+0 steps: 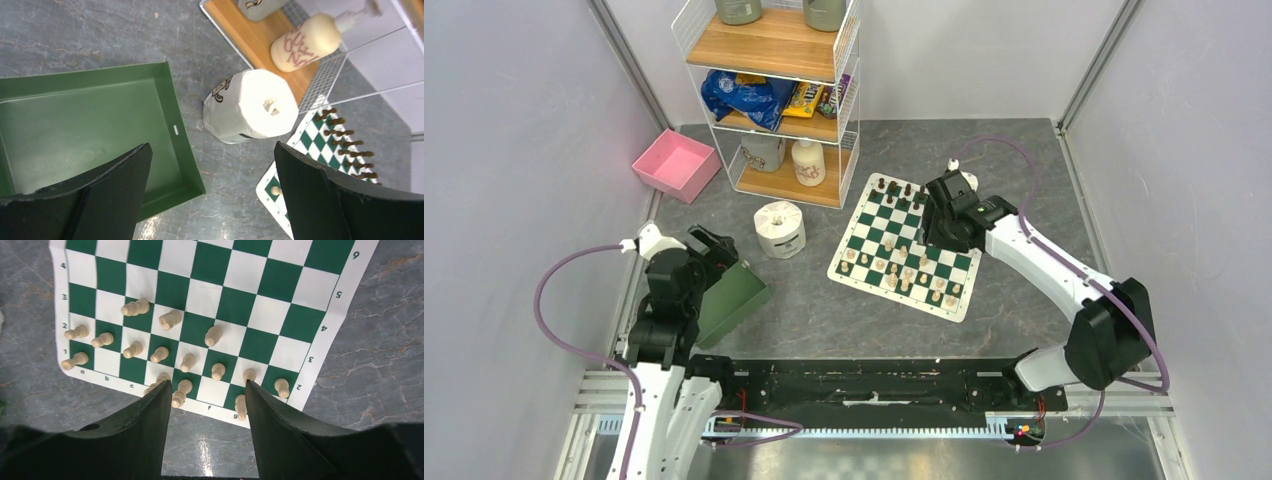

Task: Set up the chess pieces on the board

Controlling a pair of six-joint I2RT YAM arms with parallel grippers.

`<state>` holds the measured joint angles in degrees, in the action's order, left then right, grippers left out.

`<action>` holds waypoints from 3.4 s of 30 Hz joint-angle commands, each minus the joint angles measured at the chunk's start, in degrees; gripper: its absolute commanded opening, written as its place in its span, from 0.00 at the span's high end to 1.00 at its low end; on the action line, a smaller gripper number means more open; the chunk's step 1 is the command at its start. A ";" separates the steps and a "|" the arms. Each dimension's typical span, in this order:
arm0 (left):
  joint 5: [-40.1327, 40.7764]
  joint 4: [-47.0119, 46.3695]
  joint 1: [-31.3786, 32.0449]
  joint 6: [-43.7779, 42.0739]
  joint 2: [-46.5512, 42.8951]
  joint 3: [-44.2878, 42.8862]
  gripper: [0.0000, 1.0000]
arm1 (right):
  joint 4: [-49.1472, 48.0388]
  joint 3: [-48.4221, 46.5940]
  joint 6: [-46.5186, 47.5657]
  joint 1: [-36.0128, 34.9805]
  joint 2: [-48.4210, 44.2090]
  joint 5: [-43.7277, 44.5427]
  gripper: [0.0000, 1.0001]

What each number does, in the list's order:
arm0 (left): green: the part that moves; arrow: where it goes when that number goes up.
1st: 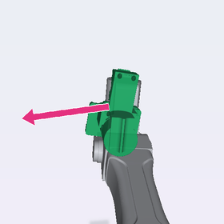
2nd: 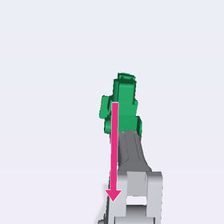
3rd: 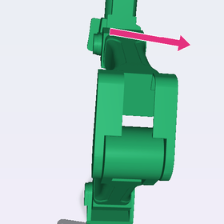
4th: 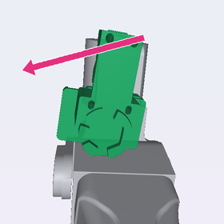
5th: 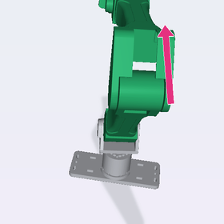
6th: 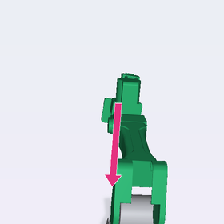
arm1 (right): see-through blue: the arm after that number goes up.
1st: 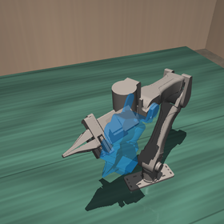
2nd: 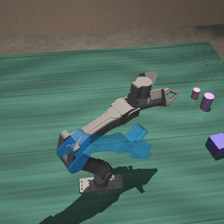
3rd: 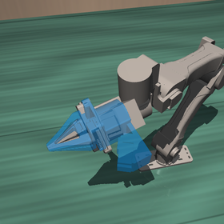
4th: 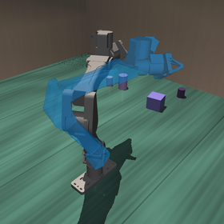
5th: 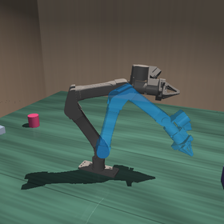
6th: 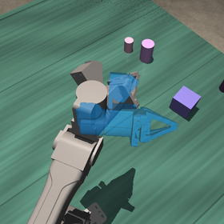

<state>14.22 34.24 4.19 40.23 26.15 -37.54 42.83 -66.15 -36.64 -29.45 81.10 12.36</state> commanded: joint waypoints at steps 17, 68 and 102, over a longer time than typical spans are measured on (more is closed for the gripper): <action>-6.04 -9.96 -0.36 -2.17 3.65 4.92 0.00 | -9.91 1.18 -0.86 0.10 12.90 0.91 0.53; -0.68 -7.70 -0.34 -4.63 3.37 3.72 0.00 | -6.71 -1.20 2.18 0.27 18.21 -0.27 0.61; -0.16 -7.08 -0.37 -5.05 2.43 4.67 0.00 | -6.45 -0.56 3.25 0.27 17.97 0.05 0.69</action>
<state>13.37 27.70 4.19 36.93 29.08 -31.99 36.05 -66.87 -33.63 -29.39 99.24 12.05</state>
